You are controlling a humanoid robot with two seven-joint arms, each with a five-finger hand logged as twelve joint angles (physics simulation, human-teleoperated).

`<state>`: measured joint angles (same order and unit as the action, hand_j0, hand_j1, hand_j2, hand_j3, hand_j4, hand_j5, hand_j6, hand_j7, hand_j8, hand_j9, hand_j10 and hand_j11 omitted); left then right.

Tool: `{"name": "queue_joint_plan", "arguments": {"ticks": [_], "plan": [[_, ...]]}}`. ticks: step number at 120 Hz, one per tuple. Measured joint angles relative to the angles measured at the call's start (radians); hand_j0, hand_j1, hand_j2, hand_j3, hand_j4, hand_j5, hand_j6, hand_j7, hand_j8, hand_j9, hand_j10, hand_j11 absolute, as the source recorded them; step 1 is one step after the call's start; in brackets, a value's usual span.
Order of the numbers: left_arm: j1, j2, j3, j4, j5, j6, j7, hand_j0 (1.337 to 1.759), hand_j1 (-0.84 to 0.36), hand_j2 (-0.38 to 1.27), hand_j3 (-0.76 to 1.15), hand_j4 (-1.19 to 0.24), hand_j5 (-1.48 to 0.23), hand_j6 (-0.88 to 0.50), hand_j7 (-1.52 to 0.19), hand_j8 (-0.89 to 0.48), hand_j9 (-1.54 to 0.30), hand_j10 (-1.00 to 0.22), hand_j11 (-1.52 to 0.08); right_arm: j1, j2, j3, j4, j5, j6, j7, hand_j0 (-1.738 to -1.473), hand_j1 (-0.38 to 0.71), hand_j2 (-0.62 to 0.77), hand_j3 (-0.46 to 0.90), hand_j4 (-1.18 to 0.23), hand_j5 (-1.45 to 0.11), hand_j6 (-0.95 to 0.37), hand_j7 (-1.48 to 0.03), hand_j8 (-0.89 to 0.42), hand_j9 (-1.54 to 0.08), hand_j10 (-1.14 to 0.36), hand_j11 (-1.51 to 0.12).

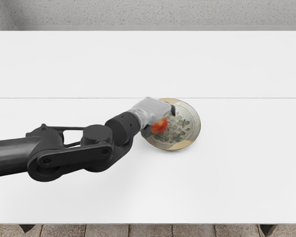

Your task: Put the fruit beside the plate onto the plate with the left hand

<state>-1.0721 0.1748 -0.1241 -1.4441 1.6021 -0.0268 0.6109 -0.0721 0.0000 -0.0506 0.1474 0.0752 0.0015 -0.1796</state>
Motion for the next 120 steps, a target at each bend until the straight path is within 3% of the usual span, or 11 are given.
{"name": "queue_joint_plan", "arguments": {"ticks": [18,43,57,74,92,120], "plan": [[-0.06,0.013,-0.006,-0.032,-0.03,-0.005,0.0,1.657,0.16,-0.04,-0.15,-0.17,-0.23,-0.13,-0.23,-0.14,-0.23,-0.19,-0.23,0.0,0.0,0.0,0.0,0.0,0.0,0.0,-1.658,-0.35,0.0,0.0,0.0,0.0,0.0,0.0,0.0,0.0,0.0,0.0],[-0.068,0.105,-0.092,-0.149,-0.114,-0.09,0.0,1.658,0.23,-0.01,-0.06,-0.1,-0.14,-0.09,-0.14,-0.09,-0.14,-0.11,-0.14,0.0,0.0,0.0,0.0,0.0,0.0,0.0,-1.658,-0.35,0.0,0.0,0.0,0.0,0.0,0.0,0.0,0.0,0.0,0.0],[-0.056,0.17,-0.277,-0.186,-0.4,-0.317,0.0,1.658,0.25,0.0,-0.03,-0.09,-0.11,-0.08,-0.11,-0.08,-0.11,-0.09,-0.11,0.0,0.0,0.0,0.0,0.0,0.0,0.0,-1.658,-0.35,0.0,0.0,0.0,0.0,0.0,0.0,0.0,0.0,0.0,0.0],[-0.059,0.391,-0.474,-0.196,-0.845,-0.515,0.0,1.658,0.26,0.01,-0.02,-0.07,-0.1,-0.07,-0.1,-0.07,-0.1,-0.08,-0.1,0.0,0.0,0.0,0.0,0.0,0.0,0.0,-1.658,-0.35,0.0,0.0,0.0,0.0,0.0,0.0,0.0,0.0,0.0,0.0],[-0.024,0.702,-0.53,-0.197,-1.29,-0.568,0.0,1.658,0.27,0.01,-0.01,-0.06,-0.08,-0.06,-0.08,-0.06,-0.08,-0.07,-0.08,0.0,0.0,0.0,0.0,0.0,0.0,0.0,-1.658,-0.35,0.0,0.0,0.0,0.0,0.0,0.0,0.0,0.0,0.0,0.0],[0.018,0.839,-0.552,-0.197,-1.568,-0.583,0.0,1.658,0.29,0.01,0.0,-0.05,-0.06,-0.05,-0.06,-0.05,-0.06,-0.05,-0.06,0.0,0.0,0.0,0.0,0.0,0.0,0.0,-1.658,-0.35,0.0,0.0,0.0,0.0,0.0,0.0,0.0,0.0,0.0,0.0]]}}
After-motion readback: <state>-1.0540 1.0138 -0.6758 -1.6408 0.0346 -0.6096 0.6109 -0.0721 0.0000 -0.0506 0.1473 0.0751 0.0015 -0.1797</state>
